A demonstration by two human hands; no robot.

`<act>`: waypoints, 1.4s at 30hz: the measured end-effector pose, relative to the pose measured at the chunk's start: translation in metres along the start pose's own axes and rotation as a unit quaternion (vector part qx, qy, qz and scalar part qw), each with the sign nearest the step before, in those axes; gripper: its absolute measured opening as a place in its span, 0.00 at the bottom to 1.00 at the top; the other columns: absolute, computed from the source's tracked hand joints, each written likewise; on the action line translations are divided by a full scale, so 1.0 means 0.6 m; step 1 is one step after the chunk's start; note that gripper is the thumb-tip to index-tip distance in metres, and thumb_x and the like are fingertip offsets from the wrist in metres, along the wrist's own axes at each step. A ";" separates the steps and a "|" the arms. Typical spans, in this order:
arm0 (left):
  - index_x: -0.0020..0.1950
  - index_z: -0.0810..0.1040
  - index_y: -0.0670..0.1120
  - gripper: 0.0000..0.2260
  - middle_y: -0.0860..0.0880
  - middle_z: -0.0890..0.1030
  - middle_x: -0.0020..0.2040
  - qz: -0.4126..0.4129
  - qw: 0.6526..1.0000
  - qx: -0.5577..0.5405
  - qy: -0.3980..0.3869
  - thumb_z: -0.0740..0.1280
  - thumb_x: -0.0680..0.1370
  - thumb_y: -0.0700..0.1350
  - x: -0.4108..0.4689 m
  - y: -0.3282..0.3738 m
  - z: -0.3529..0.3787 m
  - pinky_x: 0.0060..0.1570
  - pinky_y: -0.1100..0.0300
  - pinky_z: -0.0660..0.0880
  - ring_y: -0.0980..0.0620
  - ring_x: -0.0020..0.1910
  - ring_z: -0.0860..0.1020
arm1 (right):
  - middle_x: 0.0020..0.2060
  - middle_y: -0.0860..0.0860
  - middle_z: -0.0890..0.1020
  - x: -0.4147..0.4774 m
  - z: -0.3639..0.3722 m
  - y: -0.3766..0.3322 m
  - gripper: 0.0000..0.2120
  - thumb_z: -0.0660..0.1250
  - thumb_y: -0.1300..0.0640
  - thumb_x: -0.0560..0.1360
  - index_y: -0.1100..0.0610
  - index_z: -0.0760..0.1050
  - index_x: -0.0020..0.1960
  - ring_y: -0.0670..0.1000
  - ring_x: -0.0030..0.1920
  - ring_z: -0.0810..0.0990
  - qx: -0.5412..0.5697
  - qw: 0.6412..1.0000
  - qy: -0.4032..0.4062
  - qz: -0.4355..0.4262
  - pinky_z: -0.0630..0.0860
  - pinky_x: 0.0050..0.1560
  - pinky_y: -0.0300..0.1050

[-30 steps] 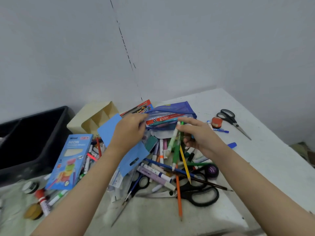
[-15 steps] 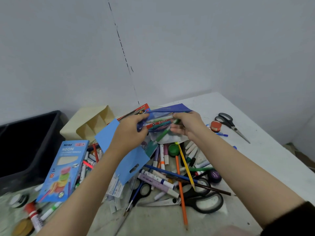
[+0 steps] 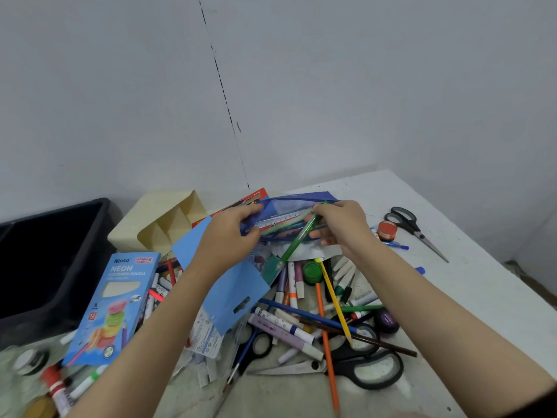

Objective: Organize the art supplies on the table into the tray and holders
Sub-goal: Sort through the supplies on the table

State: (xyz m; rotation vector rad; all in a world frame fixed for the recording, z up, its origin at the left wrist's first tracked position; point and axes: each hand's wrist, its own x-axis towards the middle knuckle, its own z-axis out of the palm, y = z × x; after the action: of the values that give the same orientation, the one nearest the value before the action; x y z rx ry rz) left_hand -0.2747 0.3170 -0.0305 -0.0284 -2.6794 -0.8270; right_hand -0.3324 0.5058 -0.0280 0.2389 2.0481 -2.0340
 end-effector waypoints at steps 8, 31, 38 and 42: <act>0.63 0.77 0.46 0.18 0.55 0.79 0.52 -0.019 0.999 -0.045 -0.002 0.65 0.74 0.35 0.006 -0.003 -0.005 0.50 0.70 0.70 0.58 0.50 0.77 | 0.47 0.61 0.80 0.015 -0.004 0.014 0.11 0.63 0.57 0.78 0.64 0.70 0.54 0.49 0.23 0.79 0.088 0.994 0.062 -0.003 0.71 0.20 0.38; 0.62 0.78 0.47 0.17 0.52 0.81 0.52 -0.028 0.993 -0.111 -0.016 0.71 0.73 0.42 0.019 -0.012 -0.011 0.47 0.70 0.73 0.55 0.50 0.78 | 0.63 0.56 0.67 0.009 0.047 0.021 0.28 0.68 0.64 0.72 0.58 0.62 0.69 0.55 0.63 0.67 -0.370 0.881 -0.043 -0.291 0.65 0.55 0.42; 0.65 0.74 0.50 0.27 0.53 0.79 0.55 -0.001 0.992 -0.109 -0.055 0.74 0.68 0.34 0.016 -0.030 -0.016 0.46 0.76 0.71 0.56 0.52 0.77 | 0.63 0.53 0.72 0.010 0.028 0.027 0.23 0.61 0.66 0.74 0.57 0.67 0.68 0.50 0.63 0.69 -0.335 0.886 -0.059 -0.314 0.63 0.57 0.36; 0.61 0.75 0.53 0.25 0.55 0.79 0.51 0.032 0.992 -0.117 -0.040 0.74 0.69 0.35 0.013 -0.029 -0.016 0.48 0.73 0.72 0.58 0.50 0.77 | 0.49 0.50 0.77 -0.001 0.035 0.032 0.09 0.63 0.62 0.74 0.55 0.75 0.54 0.46 0.49 0.74 -0.301 0.880 -0.045 -0.365 0.73 0.53 0.43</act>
State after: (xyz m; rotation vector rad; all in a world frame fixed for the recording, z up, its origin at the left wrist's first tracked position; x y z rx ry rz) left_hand -0.2809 0.2967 -0.0301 -0.2068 -2.6225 -1.1375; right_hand -0.3254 0.4850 -0.0464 -0.8411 2.8421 -1.5030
